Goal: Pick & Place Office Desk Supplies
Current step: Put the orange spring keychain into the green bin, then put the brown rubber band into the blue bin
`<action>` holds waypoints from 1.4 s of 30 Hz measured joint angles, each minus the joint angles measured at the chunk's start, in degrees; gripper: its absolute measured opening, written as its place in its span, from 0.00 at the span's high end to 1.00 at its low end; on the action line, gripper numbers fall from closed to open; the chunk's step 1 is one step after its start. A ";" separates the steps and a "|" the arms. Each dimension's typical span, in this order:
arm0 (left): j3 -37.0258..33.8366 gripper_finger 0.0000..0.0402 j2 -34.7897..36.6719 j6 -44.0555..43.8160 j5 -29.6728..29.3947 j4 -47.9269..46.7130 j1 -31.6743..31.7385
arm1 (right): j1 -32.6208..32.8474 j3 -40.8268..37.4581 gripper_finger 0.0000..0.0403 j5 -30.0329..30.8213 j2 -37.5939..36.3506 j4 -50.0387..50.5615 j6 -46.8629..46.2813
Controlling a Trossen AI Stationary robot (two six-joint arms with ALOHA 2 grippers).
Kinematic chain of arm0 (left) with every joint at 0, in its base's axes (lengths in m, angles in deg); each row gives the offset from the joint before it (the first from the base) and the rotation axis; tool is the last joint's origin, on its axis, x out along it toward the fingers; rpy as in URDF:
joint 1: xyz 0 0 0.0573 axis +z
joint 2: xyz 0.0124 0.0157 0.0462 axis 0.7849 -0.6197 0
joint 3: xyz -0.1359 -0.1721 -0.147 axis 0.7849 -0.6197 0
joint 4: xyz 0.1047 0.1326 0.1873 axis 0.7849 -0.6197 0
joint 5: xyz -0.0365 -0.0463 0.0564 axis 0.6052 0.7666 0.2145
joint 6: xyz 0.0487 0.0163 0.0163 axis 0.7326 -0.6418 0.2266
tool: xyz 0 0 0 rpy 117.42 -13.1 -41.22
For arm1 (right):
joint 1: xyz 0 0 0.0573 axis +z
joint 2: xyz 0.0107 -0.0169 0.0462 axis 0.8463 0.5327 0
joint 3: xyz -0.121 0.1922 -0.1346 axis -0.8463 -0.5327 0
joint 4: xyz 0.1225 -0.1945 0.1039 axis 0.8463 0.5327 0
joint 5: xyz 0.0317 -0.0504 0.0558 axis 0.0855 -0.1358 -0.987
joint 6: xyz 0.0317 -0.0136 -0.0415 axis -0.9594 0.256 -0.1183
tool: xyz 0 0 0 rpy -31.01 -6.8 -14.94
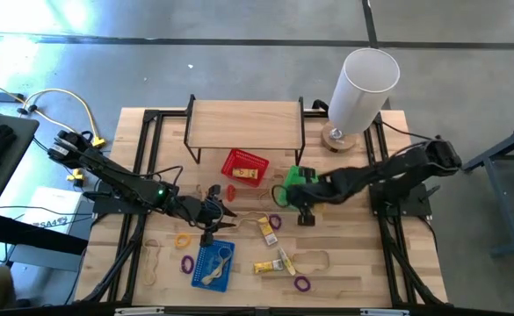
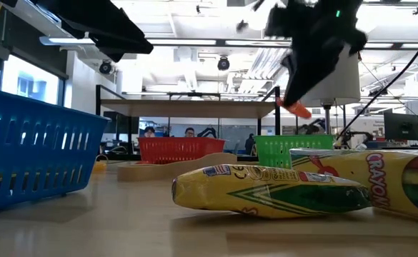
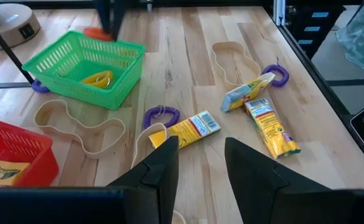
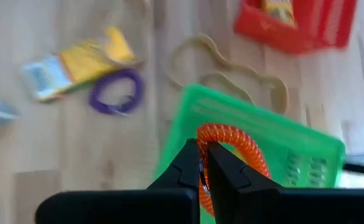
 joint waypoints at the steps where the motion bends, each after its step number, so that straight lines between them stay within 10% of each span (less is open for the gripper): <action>1: 0.00 0.69 0.00 -0.04 0.00 0.00 0.00 | -1.50 -0.94 0.99 -0.18 0.00 0.07 -0.47; 16: 0.00 0.69 0.00 0.44 0.00 -0.42 0.00 | -8.73 -8.29 0.92 -5.77 0.00 -10.55 -3.28; 31: 0.00 0.69 0.00 0.42 0.00 -1.68 0.00 | -7.96 -8.24 0.55 -4.64 -0.14 -10.13 -3.52; 42: 0.00 0.69 0.00 0.16 0.00 -1.73 0.00 | -2.12 3.89 0.55 -12.77 -0.76 1.65 -7.39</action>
